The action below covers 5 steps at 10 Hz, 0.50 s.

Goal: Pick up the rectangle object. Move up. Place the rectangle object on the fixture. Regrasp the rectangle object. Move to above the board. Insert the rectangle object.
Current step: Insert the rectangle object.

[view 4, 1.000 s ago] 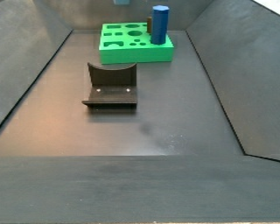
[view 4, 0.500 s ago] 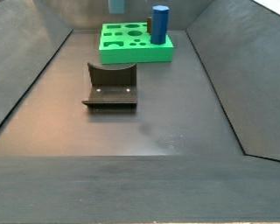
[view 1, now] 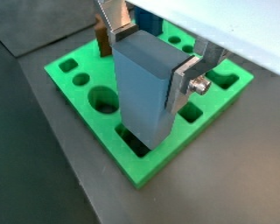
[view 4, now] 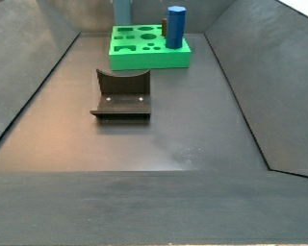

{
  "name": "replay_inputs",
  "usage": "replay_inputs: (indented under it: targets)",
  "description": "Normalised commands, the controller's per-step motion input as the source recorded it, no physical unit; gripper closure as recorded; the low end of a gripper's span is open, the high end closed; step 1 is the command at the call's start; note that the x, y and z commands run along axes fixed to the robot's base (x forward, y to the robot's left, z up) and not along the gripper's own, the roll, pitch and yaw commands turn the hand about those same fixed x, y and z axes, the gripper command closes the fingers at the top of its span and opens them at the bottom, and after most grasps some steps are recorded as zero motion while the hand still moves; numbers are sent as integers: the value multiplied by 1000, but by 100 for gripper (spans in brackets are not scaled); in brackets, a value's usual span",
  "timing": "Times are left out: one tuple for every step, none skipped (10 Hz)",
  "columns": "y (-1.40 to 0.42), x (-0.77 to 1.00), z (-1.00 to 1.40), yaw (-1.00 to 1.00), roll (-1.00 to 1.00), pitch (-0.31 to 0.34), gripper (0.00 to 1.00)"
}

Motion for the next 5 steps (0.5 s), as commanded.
replay_inputs:
  targets:
    - [-106,240,-311,0,111,0,100]
    - [-34,169,-197,0,127,11,100]
    - [0,71,-97,0,89,21,100]
    - [0,0,-26,0,73,16,100]
    - [0,-43,-37,0,51,0,100]
